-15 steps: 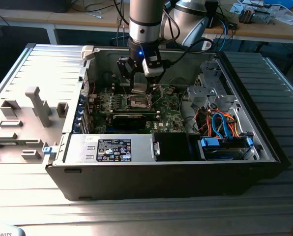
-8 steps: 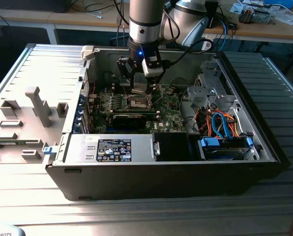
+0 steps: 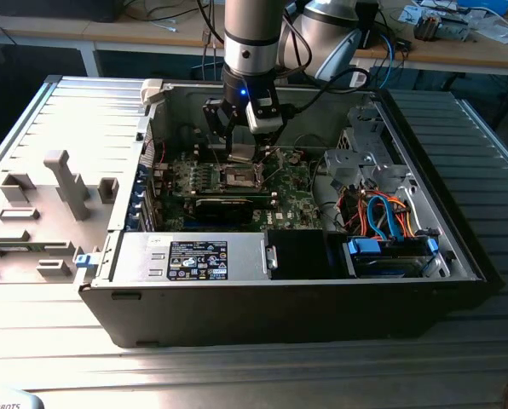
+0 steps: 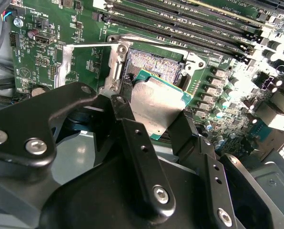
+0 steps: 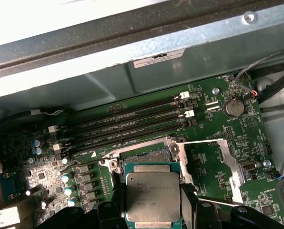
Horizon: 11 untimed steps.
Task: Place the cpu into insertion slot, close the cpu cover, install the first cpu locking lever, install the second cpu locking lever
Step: 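Place the cpu into insertion slot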
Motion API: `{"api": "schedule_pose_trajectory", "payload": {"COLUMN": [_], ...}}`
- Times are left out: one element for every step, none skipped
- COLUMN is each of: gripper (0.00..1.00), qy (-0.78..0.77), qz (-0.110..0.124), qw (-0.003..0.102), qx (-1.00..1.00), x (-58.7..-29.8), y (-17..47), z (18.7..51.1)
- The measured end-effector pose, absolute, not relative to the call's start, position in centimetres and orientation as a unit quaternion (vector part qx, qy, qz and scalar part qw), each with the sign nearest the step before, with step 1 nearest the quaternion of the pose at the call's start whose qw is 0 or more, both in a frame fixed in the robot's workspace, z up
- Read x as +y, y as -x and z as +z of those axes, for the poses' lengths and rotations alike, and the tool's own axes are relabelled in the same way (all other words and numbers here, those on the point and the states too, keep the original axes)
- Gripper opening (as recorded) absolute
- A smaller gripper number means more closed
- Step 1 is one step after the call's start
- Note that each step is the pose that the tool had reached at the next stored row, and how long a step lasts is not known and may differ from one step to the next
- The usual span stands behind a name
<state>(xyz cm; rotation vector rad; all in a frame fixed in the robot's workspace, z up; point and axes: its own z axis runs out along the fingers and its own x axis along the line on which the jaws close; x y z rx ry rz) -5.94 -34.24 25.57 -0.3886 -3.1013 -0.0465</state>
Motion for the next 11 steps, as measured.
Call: {"api": "schedule_pose_trajectory", "payload": {"gripper": [0.55,0.55,0.55,0.55,0.55,0.55,0.55,0.55,0.55,0.55,0.55], "qy": [0.125,0.125,0.125,0.125,0.126,0.126,0.126,0.126,0.127,0.127,0.127], "qz": [-0.015,-0.015,-0.015,-0.015,-0.015,-0.015,-0.015,-0.015,-0.015,-0.015,-0.015], "qw": [0.008,0.008,0.008,0.008,0.008,0.008,0.008,0.008,0.008,0.008,0.008], "qx": [-0.992,-0.992,-0.992,-0.992,-0.992,-0.992,-0.992,-0.992,-0.992,-0.992,-0.992], "x": [-34.25,-34.24,-34.25,-34.24,-34.24,-34.24,-34.24,-34.24,-34.24,-34.24,-34.24], "y": [5.94,5.94,5.94,5.94,5.94,5.94,5.94,5.94,5.94,5.94,5.94], "z": [25.57,25.56,25.56,25.56,25.56,25.56,25.56,25.56,25.56,25.56,25.56]}}
